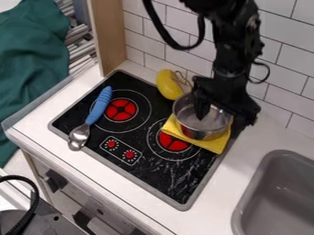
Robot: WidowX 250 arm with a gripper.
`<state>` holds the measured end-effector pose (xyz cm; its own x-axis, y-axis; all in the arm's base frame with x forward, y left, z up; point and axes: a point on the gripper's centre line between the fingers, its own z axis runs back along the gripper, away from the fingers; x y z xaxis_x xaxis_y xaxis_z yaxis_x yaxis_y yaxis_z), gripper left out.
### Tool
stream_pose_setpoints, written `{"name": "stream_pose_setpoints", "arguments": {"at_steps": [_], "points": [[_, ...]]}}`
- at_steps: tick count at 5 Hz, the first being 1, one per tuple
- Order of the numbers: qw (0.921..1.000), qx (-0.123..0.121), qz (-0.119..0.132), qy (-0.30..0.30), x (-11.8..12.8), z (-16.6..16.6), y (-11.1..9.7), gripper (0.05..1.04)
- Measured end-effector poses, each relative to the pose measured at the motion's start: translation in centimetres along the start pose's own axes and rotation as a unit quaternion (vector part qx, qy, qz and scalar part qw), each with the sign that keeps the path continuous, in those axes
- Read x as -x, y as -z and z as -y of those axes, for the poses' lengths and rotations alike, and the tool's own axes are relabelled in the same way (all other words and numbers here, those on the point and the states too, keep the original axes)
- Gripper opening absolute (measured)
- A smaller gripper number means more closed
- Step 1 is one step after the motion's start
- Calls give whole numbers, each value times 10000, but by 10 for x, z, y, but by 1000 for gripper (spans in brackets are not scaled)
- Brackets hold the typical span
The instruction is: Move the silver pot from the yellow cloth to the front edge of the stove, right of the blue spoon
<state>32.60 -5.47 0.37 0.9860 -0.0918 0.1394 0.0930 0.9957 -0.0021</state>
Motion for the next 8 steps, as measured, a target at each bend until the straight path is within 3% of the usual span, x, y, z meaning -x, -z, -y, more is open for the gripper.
{"name": "stream_pose_setpoints", "arguments": {"at_steps": [3,5,6,7,8], "points": [[9995,57,-212,-241,2,-11,26,962],[9995,1,-232,-228,1,-12,30,364],[9995,25,-218,-213,0,-12,30,162],[9995,73,-189,-244,3,-12,31,69],[9993,130,92,-345,3,-11,10,62]]}}
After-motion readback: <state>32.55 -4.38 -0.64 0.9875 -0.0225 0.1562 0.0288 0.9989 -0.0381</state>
